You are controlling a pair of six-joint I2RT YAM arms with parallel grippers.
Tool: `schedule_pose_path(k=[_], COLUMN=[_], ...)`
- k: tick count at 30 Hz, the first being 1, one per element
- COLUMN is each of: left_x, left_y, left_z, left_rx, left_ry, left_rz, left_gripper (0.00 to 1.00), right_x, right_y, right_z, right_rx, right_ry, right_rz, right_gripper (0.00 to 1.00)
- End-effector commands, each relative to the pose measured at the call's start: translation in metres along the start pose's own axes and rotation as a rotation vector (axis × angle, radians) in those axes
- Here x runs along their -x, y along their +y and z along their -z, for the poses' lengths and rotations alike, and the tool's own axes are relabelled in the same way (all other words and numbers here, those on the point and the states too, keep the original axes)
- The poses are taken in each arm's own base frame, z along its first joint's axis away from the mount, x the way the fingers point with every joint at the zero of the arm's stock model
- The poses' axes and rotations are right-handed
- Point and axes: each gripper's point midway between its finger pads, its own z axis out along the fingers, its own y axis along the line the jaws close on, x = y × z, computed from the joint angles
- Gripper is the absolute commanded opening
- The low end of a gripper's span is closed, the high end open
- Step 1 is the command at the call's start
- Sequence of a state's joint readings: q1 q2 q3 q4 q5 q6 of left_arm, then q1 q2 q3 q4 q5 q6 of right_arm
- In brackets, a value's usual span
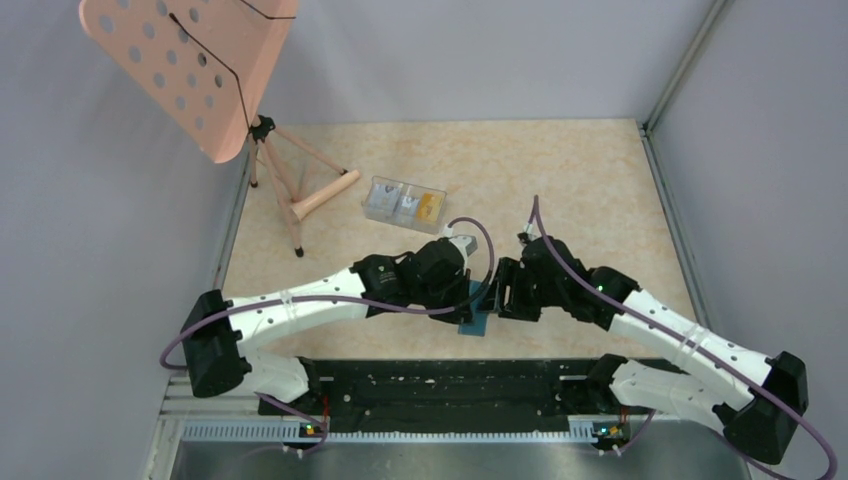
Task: Put the credit cards into the card holder
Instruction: Open the card holder at the center of the board.
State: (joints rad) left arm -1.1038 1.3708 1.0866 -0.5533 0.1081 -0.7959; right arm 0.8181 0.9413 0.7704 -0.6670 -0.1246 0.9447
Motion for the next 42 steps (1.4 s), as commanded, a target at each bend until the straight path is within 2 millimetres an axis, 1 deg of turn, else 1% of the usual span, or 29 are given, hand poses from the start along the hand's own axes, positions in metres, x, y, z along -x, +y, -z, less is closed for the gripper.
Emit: schedule_pose_path(k=[1, 3, 7, 12, 14, 16, 18, 21, 22, 24, 27, 29, 32, 35, 42], left_x=[0.010, 0.011, 0.012, 0.009, 0.007, 0.003, 0.000, -0.004, -0.005, -0.008, -0.011, -0.012, -0.012, -0.012, -0.014], left_y=[-0.025, -0.024, -0.019, -0.017, -0.015, -0.014, -0.012, -0.012, -0.011, -0.010, -0.011, -0.016, -0.021, -0.025, -0.025], left_z=[0.012, 0.013, 0.015, 0.017, 0.017, 0.016, 0.015, 0.015, 0.014, 0.012, 0.011, 0.011, 0.011, 0.011, 0.011], left_rx=[-0.067, -0.060, -0.037, -0.042, -0.048, -0.058, -0.065, -0.084, -0.088, -0.093, -0.107, -0.132, -0.160, -0.178, -0.177], left_ry=[-0.030, -0.037, -0.050, -0.057, -0.059, -0.057, -0.057, -0.055, -0.053, -0.047, -0.035, -0.027, -0.022, -0.016, -0.001], left_rz=[-0.032, -0.032, -0.024, -0.010, 0.001, 0.014, 0.027, 0.041, 0.046, 0.052, 0.052, 0.045, 0.036, 0.027, 0.028], left_gripper=[0.00, 0.00, 0.00, 0.00, 0.00, 0.00, 0.00, 0.00, 0.00, 0.00, 0.00, 0.00, 0.00, 0.00, 0.00], right_x=[0.014, 0.009, 0.004, -0.003, -0.009, -0.014, -0.016, -0.014, -0.013, -0.008, -0.008, -0.012, -0.026, -0.028, -0.014], right_y=[0.004, -0.007, -0.033, -0.067, -0.074, -0.077, -0.075, -0.059, -0.052, -0.037, -0.018, -0.012, -0.003, 0.001, -0.005], right_z=[0.001, 0.000, 0.002, 0.012, 0.015, 0.019, 0.025, 0.037, 0.042, 0.053, 0.066, 0.064, 0.050, 0.036, 0.014], right_rx=[-0.026, -0.078, -0.199, -0.322, -0.322, -0.302, -0.258, -0.138, -0.088, 0.007, 0.130, 0.178, 0.229, 0.235, 0.106], right_ry=[-0.054, -0.035, -0.019, -0.032, -0.036, -0.041, -0.060, -0.102, -0.119, -0.162, -0.183, -0.167, -0.077, -0.035, -0.033], right_rz=[0.015, 0.028, 0.057, 0.049, 0.030, 0.001, -0.019, -0.025, -0.020, -0.013, -0.013, -0.011, -0.015, -0.017, -0.023], right_gripper=[0.52, 0.42, 0.29, 0.25, 0.25, 0.26, 0.28, 0.33, 0.37, 0.48, 0.63, 0.66, 0.67, 0.66, 0.43])
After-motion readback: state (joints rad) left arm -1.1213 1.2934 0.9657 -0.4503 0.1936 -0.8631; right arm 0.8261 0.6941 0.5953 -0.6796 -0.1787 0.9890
